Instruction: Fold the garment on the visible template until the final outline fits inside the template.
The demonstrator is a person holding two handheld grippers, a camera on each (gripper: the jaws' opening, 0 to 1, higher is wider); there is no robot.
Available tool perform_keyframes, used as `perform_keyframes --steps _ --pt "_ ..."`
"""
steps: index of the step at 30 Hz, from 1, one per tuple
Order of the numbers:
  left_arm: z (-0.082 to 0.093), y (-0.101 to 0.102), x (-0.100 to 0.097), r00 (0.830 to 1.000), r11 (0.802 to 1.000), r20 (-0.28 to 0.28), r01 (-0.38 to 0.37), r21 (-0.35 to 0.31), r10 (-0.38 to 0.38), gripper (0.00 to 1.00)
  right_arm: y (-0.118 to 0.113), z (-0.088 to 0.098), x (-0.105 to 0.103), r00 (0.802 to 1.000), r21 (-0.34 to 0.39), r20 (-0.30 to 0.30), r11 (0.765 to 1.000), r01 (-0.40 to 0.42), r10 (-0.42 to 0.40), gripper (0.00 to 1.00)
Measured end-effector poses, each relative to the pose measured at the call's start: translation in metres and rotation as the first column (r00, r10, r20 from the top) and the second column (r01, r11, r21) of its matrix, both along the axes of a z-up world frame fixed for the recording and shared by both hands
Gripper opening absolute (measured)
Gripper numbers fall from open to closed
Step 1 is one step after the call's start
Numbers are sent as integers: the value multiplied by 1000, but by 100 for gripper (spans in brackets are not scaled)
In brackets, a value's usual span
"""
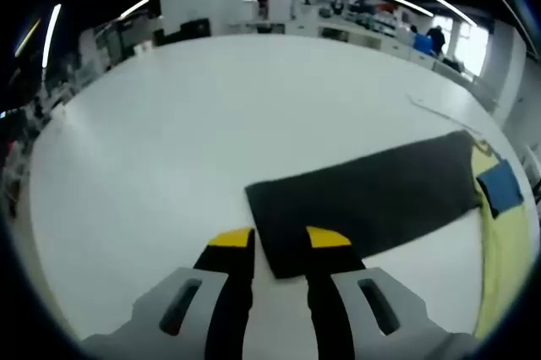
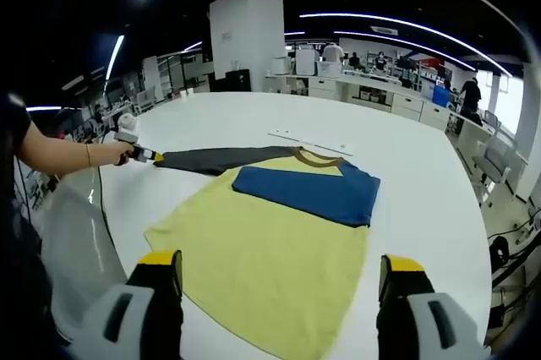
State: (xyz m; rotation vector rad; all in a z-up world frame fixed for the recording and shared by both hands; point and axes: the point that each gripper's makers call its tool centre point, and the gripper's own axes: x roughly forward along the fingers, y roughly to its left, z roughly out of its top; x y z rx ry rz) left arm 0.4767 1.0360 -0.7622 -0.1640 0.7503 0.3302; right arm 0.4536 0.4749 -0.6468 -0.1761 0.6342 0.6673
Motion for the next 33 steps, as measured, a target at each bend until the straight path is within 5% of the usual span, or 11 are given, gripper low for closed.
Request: perform_keyframes --steps 6,15,20,24,33 --pt "-11 4 -3 998 996 -20 -64 -65 63 18 -5 1 1 1000 -2 2 1000 12 -12 97" --pt "-13 8 -1 996 993 -13 -89 -74 88 5 -5 -3 -2 1000 -8 -6 1000 15 -16 97" --pt "-12 7 2 998 998 -33 -58 -21 57 0 -4 -9 -5 1000 -37 -23 999 0 -1 97" --pt "-9 6 0 996 994 -14 -93 -66 92 0 -2 -7 -5 1000 -26 -19 1000 1 -1 97" --pt "14 -8 6 1000 1000 24 -20 1 20 0 0 -8 -7 1000 -22 -11 1000 -17 16 99"
